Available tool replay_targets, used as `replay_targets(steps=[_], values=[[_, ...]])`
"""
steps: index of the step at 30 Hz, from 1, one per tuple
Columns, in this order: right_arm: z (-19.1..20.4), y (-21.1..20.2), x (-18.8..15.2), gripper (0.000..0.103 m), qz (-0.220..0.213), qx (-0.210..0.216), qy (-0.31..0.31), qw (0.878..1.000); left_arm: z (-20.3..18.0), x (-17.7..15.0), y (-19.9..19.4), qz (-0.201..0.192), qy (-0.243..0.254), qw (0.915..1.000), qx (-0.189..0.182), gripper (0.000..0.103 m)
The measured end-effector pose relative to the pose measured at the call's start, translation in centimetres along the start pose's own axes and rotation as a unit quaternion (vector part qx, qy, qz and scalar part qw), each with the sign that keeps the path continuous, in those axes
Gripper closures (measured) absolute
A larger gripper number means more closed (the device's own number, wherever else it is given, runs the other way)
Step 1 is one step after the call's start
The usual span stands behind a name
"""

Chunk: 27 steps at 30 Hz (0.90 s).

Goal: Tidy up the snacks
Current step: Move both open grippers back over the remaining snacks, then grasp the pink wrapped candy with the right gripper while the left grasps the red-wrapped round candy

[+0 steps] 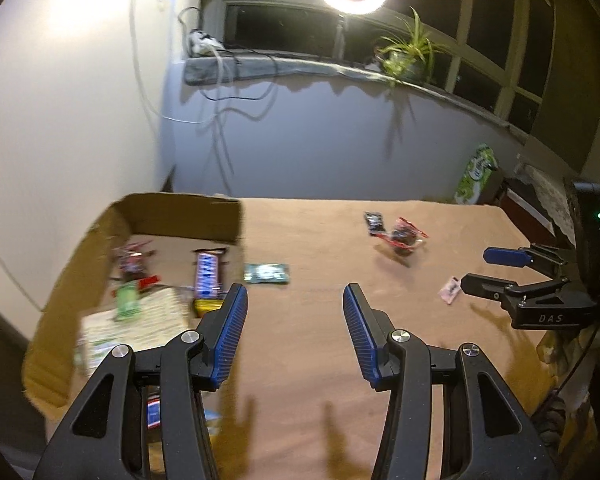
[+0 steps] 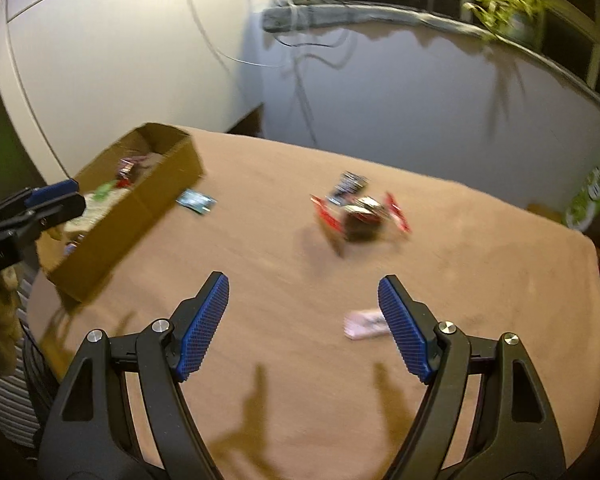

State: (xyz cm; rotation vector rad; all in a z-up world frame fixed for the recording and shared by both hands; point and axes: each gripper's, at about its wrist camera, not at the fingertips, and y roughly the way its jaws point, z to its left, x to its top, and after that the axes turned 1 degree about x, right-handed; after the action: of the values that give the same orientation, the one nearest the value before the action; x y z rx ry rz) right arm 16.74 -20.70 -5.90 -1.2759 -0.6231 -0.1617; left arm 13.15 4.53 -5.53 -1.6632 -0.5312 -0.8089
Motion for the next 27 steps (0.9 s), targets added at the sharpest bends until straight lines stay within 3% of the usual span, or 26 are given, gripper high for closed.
replay_targets(steps=[11,27], values=[[-5.1,0.7,-3.1,0.023,0.022,-0.002,0.023,1.0,-6.0,1.5,4.5,0.027,0.041,0.9982,-0.036,0.054],[-5.2,4.8,-3.3,0.023,0.045,0.032,-0.014,0.998,-11.6,4.4,13.2,0.068,0.091,0.9909,-0.073,0.053]])
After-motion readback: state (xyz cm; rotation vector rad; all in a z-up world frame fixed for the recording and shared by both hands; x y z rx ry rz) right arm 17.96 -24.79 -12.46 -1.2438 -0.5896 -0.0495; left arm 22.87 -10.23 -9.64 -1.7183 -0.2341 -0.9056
